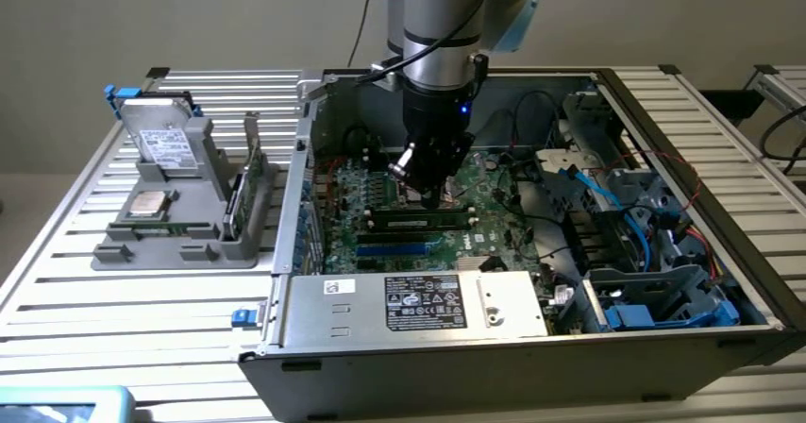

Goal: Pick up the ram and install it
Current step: 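Press down the ram until it locks into place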

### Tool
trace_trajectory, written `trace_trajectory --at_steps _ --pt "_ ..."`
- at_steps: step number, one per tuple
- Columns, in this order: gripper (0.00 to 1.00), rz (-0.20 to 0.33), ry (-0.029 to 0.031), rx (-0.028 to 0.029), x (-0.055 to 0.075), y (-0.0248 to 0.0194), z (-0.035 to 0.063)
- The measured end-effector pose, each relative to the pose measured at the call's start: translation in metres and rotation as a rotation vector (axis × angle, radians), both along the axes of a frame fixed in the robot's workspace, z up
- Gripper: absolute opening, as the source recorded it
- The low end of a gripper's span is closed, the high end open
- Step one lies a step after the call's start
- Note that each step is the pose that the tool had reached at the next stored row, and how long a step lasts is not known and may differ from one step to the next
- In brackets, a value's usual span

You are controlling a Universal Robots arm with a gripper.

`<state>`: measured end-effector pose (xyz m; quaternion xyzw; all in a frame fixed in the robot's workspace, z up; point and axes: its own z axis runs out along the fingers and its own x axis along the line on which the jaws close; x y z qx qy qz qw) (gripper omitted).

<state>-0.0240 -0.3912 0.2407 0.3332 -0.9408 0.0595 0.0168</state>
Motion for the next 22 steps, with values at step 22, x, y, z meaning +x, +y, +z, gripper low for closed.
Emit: trace_trajectory --at_steps 22 --pt "0.11 -0.304 -0.0003 0.0058 0.0000 0.0000 -0.0001"
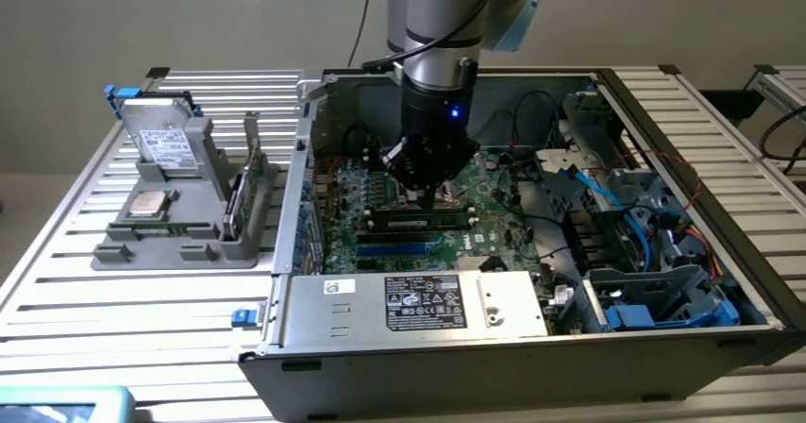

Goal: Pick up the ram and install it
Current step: 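Press down the ram until it locks into place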

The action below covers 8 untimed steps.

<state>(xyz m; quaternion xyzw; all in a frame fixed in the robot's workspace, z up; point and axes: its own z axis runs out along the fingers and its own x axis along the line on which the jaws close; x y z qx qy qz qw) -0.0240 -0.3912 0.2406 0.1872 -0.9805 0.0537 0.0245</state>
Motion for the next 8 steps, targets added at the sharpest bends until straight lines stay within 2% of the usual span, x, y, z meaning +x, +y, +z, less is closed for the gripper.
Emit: trace_trajectory --at_steps 8 --pt "0.11 -0.105 -0.0003 0.0000 0.0000 0.0000 0.0000"
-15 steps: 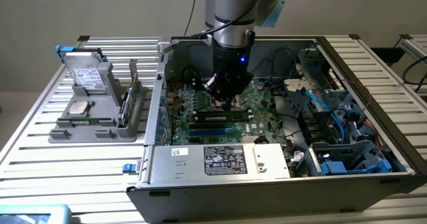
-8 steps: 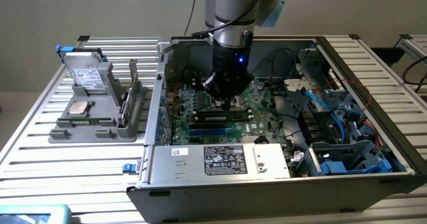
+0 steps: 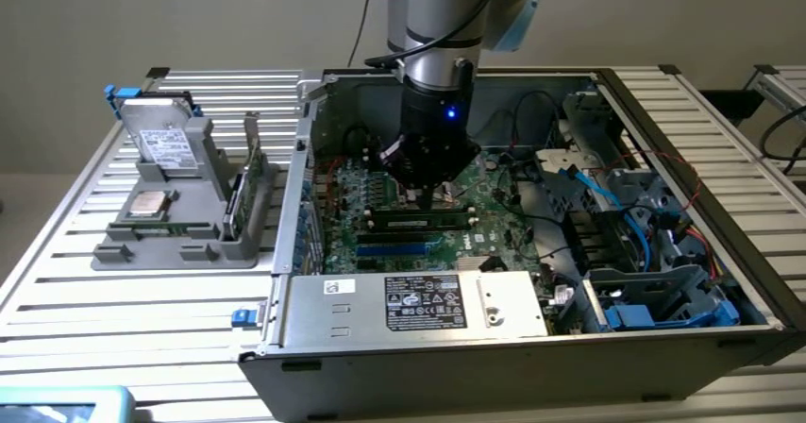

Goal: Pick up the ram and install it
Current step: 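Press down the ram until it locks into place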

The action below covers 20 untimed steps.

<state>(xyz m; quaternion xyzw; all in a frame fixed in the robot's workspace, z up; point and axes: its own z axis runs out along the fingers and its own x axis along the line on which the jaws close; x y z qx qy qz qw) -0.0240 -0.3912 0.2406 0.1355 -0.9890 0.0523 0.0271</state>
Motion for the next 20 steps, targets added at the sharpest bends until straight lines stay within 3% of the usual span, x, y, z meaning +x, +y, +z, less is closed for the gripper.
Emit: trace_trajectory --at_steps 6,18,20 --pt "0.11 -0.063 -0.0042 -0.0027 0.0000 -0.0001 0.0001" --pt "0.11 -0.150 -0.0369 -0.0240 0.0000 0.0000 0.0002" --pt "0.11 -0.155 -0.0392 -0.0265 0.0001 0.0000 0.0002"
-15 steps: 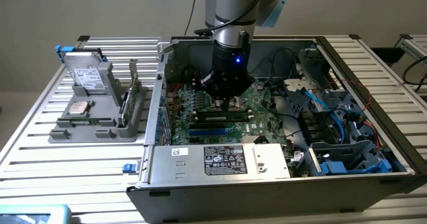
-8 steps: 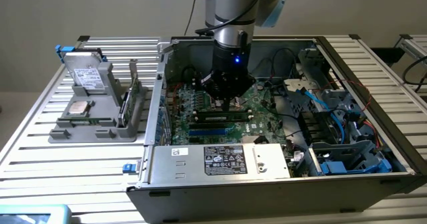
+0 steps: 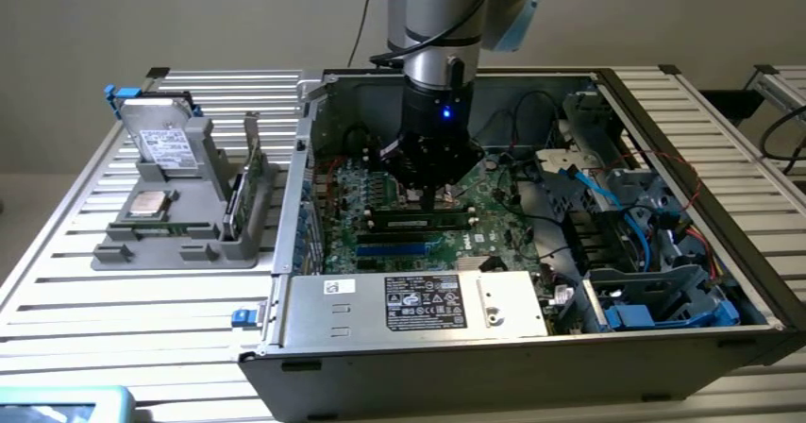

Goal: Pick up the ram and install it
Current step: 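Press down the ram until it locks into place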

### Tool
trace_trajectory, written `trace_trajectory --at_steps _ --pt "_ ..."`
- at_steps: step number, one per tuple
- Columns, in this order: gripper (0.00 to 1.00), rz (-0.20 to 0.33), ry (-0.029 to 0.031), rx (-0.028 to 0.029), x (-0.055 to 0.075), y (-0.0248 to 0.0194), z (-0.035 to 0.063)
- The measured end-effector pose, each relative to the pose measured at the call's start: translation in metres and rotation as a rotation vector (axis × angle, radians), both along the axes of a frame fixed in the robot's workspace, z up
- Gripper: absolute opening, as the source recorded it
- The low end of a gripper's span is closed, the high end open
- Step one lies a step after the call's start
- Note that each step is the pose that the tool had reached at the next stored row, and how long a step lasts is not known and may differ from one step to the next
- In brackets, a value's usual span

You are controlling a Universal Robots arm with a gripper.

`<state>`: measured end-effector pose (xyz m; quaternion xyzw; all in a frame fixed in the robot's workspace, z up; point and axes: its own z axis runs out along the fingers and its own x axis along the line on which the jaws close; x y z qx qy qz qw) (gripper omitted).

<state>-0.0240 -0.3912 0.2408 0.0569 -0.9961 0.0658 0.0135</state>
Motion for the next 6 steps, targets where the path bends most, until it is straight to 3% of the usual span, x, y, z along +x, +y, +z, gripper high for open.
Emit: trace_trajectory --at_steps 6 --pt "0.11 0.000 0.0000 0.0000 -0.0001 0.0000 0.0000"
